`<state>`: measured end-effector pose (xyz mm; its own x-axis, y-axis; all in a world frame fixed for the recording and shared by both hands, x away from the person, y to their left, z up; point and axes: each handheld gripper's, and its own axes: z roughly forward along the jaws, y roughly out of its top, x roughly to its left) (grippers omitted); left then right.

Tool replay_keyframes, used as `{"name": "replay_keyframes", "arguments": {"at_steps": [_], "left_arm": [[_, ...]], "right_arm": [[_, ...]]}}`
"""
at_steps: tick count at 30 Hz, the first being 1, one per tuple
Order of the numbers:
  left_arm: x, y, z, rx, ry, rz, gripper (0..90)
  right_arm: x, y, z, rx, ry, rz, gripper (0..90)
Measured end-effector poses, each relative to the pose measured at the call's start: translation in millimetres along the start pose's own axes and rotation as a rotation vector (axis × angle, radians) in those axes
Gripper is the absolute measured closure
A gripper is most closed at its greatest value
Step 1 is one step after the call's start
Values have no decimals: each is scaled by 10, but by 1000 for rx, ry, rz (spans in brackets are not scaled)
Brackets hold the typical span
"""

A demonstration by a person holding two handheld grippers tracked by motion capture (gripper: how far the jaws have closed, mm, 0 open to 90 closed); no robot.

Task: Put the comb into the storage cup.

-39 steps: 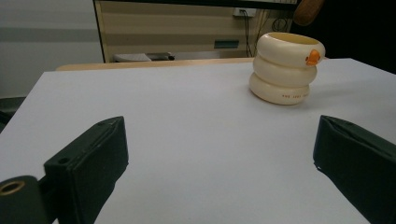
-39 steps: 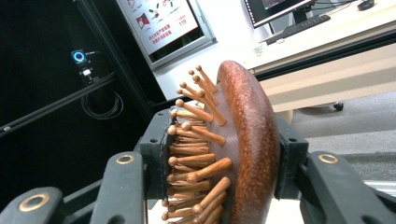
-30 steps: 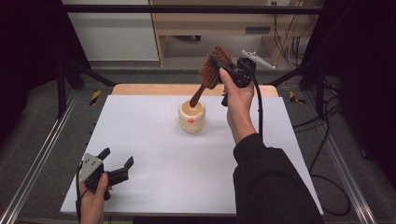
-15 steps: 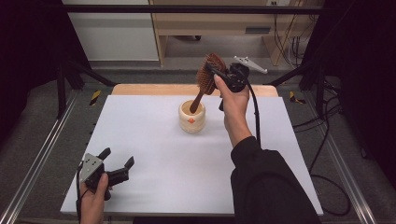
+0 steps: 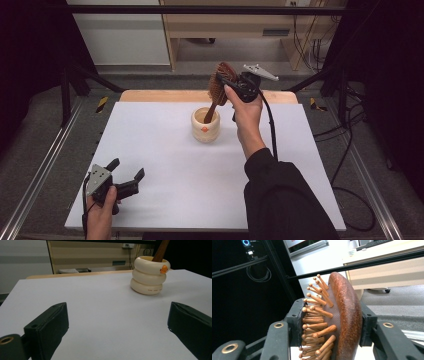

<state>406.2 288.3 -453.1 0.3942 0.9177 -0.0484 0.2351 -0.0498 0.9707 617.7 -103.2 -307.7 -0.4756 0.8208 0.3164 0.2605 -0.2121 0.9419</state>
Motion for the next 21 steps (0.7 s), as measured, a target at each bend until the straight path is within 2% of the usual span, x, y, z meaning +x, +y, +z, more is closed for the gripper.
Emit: {"name": "replay_keyframes", "arguments": {"at_steps": [9,14,21], "left_arm": [[-5,-2,8,2,-8,0,34],[-27,4,9,4,-5,25,35],[-16,1,10,-1,-5,10,33]], "right_arm": [[-48,-91,44,26,-15,2,504],[-81,-140,54,29,-19,27,504],[-86,-187,74,34,-8,31,504]]}}
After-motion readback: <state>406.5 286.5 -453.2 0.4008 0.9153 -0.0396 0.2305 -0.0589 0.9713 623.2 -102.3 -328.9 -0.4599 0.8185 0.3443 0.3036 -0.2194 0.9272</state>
